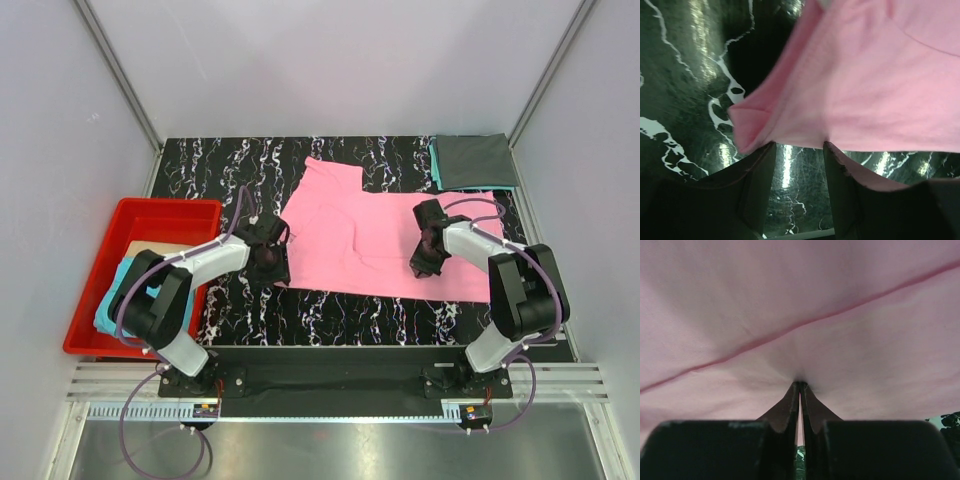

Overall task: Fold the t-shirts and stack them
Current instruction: Fold the tshirt

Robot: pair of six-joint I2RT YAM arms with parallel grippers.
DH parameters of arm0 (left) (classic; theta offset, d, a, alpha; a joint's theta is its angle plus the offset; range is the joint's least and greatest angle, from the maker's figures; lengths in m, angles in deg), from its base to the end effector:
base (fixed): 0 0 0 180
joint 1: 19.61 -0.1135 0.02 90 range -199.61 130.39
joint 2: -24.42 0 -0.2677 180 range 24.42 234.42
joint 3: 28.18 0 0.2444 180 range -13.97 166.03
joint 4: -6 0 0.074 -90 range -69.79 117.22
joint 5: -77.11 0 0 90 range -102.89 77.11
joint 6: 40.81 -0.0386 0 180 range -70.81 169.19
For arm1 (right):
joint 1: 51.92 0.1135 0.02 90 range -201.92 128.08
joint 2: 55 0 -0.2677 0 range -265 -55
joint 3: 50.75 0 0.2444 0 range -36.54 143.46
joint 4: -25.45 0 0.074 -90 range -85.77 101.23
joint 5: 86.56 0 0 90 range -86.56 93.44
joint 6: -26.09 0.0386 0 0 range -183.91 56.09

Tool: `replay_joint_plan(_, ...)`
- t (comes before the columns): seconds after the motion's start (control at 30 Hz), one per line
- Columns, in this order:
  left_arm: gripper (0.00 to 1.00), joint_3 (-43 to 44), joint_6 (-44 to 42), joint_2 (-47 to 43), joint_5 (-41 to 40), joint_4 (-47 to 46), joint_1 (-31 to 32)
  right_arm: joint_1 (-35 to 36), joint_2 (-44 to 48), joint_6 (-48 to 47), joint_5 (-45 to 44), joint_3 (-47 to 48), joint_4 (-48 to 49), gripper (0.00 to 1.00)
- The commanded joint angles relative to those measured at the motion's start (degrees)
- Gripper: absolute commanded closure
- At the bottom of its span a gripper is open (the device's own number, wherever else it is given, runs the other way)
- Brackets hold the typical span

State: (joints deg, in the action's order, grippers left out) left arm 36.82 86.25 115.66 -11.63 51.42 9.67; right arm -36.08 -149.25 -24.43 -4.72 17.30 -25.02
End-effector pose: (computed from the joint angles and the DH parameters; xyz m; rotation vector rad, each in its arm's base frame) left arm 0.2442 -0.1379 0.1662 -0.1898 2.8661 -0.2801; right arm 0.2757 0.0725 0.1634 0.6113 2.8041 -0.0256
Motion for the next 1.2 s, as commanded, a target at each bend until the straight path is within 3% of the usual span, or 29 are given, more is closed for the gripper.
replay_joint_plan(0.0,0.51,0.63,1.35,2.44,-8.97,0.61,-0.36,-2.73,0.39,2.88,-5.72,-3.57,3.29,0.91)
replay_joint_plan(0.17,0.51,0.8,3.02,2.19,-12.77,3.95,-0.36,-3.27,1.35,2.88,-3.79,-3.13,3.73,0.89)
replay_joint_plan(0.37,0.5,5.72,2.23,-3.17,-10.76,8.34,-0.1,-3.18,5.48,3.41,-0.02,-2.17,2.24,0.85)
replay_joint_plan(0.5,0.48,7.49,1.53,-8.44,-1.3,3.62,1.3,-3.09,9.7,3.58,3.15,-0.59,-0.04,0.79)
replay_joint_plan(0.63,0.48,8.27,3.01,-7.14,6.56,-3.42,2.45,-3.18,13.65,2.71,5.52,3.8,-3.21,0.73)
replay_joint_plan(0.9,0.49,12.32,3.11,5.77,-0.44,1.83,2.89,-3.27,18.85,-2.12,3.61,12.23,-7.95,0.64)
replay_joint_plan(0.97,0.49,11.36,3.19,7.1,-5.08,3.16,2.89,-3.44,18.67,-3.88,2.54,13.21,-7.87,0.62)
replay_joint_plan(1.17,0.49,5.56,5.56,4.92,-7.94,5.1,2.89,-5.46,17.35,-5.65,2.19,17.96,-9.63,0.6)
